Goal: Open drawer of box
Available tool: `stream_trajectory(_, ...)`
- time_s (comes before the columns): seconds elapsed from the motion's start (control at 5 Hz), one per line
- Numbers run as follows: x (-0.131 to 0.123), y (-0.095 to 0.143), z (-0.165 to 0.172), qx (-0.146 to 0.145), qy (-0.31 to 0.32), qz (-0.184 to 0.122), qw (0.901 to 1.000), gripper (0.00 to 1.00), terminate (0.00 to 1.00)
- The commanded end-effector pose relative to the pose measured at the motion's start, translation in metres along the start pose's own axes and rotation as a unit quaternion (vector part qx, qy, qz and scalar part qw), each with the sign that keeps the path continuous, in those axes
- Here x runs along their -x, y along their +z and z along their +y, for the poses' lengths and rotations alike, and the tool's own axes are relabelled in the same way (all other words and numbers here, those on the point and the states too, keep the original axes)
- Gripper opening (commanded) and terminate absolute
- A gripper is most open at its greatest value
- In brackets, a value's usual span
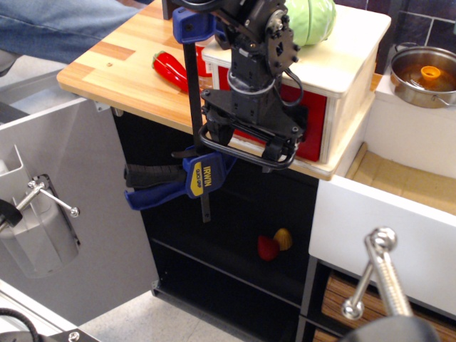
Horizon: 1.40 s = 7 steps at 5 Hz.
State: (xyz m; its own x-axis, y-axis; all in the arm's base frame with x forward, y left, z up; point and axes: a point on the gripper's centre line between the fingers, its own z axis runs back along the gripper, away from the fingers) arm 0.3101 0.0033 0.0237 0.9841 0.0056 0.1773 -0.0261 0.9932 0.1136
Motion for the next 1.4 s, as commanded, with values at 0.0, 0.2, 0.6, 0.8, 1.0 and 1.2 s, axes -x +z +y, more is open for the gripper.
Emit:
stream_trajectory(0.0, 0.03, 0.012, -0.006, 0.04, -0.012, 0.05, 0.9979, 1.0, 0.0)
stream_trajectory(0.2, 0.051, 0.017, -0.011, 0.059, -0.022, 0.09, 0.9939, 1.0, 0.0)
stream_trajectory(0.6, 0.095, 0.033, -0.019, 0.094, -0.044, 0.153, 0.9828, 1.0, 0.0)
stream_trajectory(0.8, 0.109, 0.038, -0.019, 0.103, -0.053, 0.16, 0.9804, 1.0, 0.0)
stream_trajectory(1.0, 0.116, 0.034, -0.017, 0.099, -0.056, 0.16, 0.9806, 1.0, 0.0)
stream_trajectory(1.2, 0.109, 0.028, -0.017, 0.094, -0.042, 0.131, 0.9859, 1.0, 1.0)
